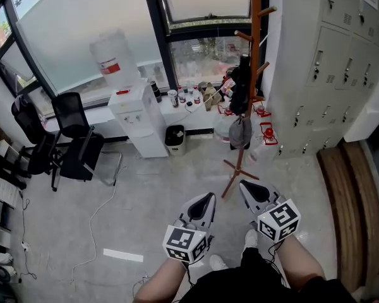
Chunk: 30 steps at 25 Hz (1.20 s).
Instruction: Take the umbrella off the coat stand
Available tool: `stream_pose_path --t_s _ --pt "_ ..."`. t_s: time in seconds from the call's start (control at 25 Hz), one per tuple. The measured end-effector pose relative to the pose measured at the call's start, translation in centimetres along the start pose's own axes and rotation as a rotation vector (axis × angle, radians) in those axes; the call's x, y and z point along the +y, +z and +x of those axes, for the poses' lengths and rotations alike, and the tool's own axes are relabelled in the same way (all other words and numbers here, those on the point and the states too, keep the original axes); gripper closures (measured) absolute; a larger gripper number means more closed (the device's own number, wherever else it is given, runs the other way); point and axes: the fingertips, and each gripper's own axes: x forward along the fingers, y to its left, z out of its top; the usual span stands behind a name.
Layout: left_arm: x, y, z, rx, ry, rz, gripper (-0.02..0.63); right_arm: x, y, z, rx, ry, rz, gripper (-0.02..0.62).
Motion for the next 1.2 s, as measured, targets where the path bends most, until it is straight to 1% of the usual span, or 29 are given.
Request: stream_pose_path --t_s 0.28,0.56,0.72,0.88,1.2 --pt "1.0 0.8 1.3 -0.003 0.015 0.003 0.588 -1.6 0.8 1.5 -0.003 0.009 -0.006 0.541" --pt "1.0 1.2 4.1 0.008 0.029 0.018 0.588 -4.8 1.2 2.2 -0.021 0.015 0.005 0.541" --pt "0.5 1.7 6.4 0.007 0.034 0.024 0.588 -7.4 1.7 2.1 -0.027 0.014 0.012 0.541" --pt "-0.1 1.8 9.0 0.022 0.039 0.024 0.588 -10.2 2.0 2.0 -0.033 0.013 0.020 0.541" --pt "-1.7 2.2 15.3 0.023 0.051 0.023 0.588 -16.5 2.1 1.7 -0.039 0.024 0.032 0.541"
